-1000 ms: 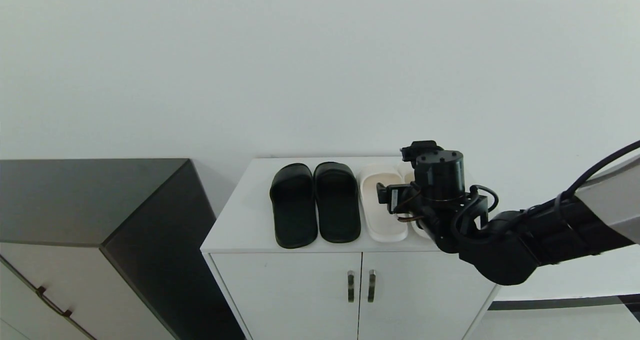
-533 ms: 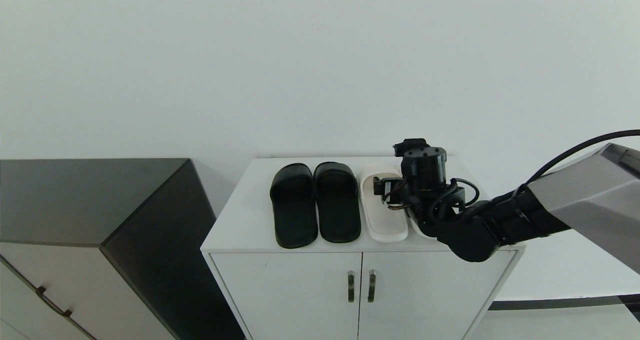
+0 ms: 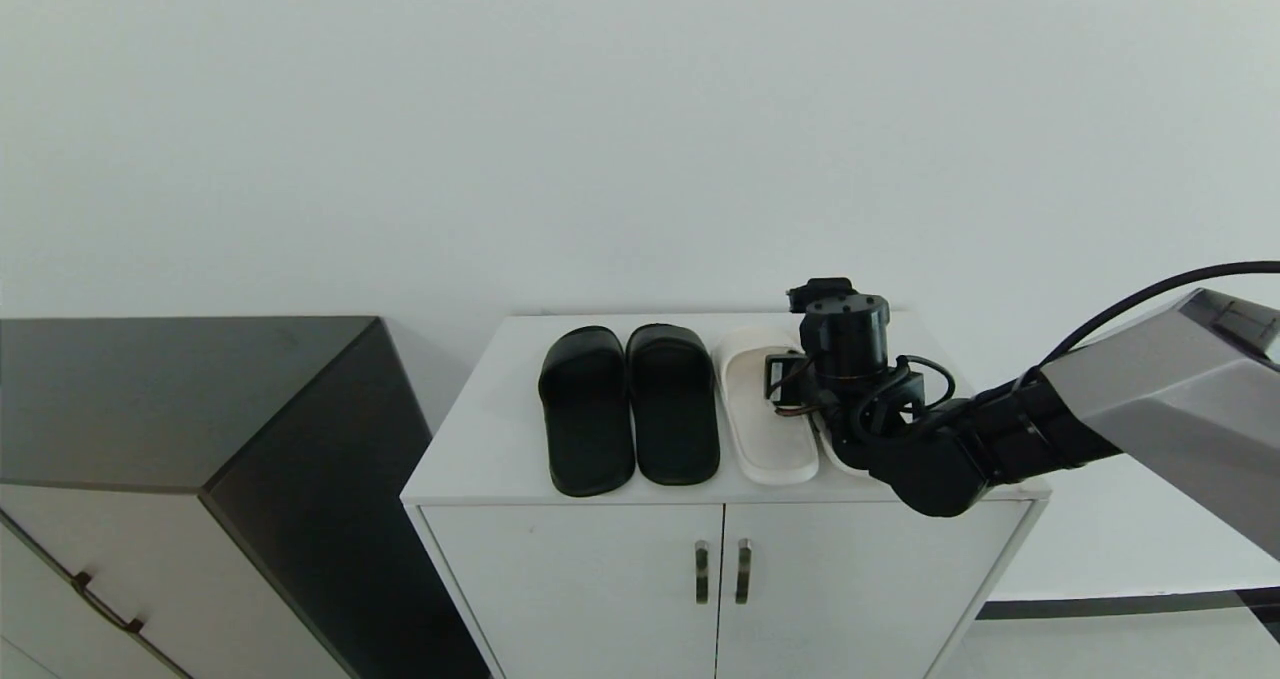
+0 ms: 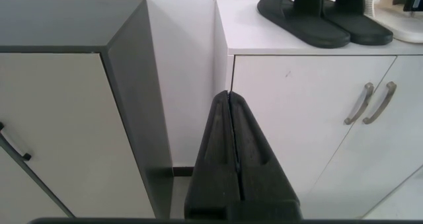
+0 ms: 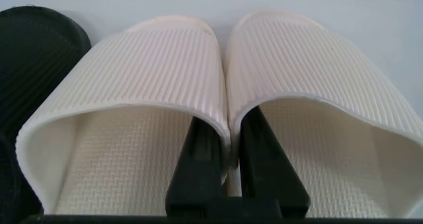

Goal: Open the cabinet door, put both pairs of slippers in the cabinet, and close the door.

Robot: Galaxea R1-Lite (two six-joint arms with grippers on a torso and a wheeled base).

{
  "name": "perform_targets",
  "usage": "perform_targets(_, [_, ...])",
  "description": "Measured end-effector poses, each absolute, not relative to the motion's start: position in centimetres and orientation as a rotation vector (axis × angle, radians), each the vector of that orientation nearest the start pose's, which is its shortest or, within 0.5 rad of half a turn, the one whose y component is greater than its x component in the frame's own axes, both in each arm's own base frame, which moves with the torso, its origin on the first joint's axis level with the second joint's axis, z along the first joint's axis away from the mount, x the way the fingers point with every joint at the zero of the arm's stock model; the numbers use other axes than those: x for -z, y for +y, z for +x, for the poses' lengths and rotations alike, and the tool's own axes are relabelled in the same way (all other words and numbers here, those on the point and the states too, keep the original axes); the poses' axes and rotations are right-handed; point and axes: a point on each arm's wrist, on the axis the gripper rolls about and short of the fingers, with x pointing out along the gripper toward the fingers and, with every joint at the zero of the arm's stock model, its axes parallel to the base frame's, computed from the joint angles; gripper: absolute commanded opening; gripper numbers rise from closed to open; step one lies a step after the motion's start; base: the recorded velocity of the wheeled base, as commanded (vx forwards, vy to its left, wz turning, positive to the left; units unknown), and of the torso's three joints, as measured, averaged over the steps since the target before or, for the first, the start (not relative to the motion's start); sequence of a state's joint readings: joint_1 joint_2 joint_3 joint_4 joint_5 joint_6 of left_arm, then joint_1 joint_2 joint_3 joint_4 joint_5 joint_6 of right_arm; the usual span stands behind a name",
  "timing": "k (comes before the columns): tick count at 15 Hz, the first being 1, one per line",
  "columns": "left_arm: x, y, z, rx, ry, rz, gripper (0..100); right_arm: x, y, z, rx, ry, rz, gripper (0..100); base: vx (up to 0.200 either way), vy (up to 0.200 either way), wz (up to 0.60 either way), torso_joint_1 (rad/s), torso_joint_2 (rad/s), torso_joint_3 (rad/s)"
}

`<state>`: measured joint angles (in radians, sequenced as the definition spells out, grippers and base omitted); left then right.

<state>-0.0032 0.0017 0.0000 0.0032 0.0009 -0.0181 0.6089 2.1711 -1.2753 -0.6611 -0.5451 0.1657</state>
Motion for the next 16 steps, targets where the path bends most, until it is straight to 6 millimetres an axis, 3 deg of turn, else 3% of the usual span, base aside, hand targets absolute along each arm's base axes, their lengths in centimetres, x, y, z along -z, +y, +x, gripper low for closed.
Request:
perform_targets(4, [-7.5, 0.0, -2.3, 0.003, 0.005, -0.019, 0, -14.0, 23.6, 35.8, -0.047, 0.197, 0.037, 0, 0.0, 0.0, 0.0, 0.0, 0.0, 0.0])
perform_targets(7, [-7.5, 0.0, -2.3, 0.003, 0.005, -0.019, 0, -15.3, 22.7, 33.5, -0.066, 0.198, -0.006, 0, 0.0, 0.0, 0.0, 0.0, 0.0, 0.0])
perform_targets(12, [-7.5, 0.0, -2.3, 0.007, 0.005, -0.01, 0, -18.0, 21.5, 25.5, -0.214, 0.221, -0.048, 0, 0.0, 0.0, 0.0, 0.0, 0.0, 0.0])
perform_targets(16, [-7.5, 0.0, -2.3, 0.007, 0.005, -0.01, 0, -17.8, 19.9, 18.1, -0.497, 0.306, -0.009, 0, 0.0, 0.0, 0.0, 0.0, 0.0, 0.0])
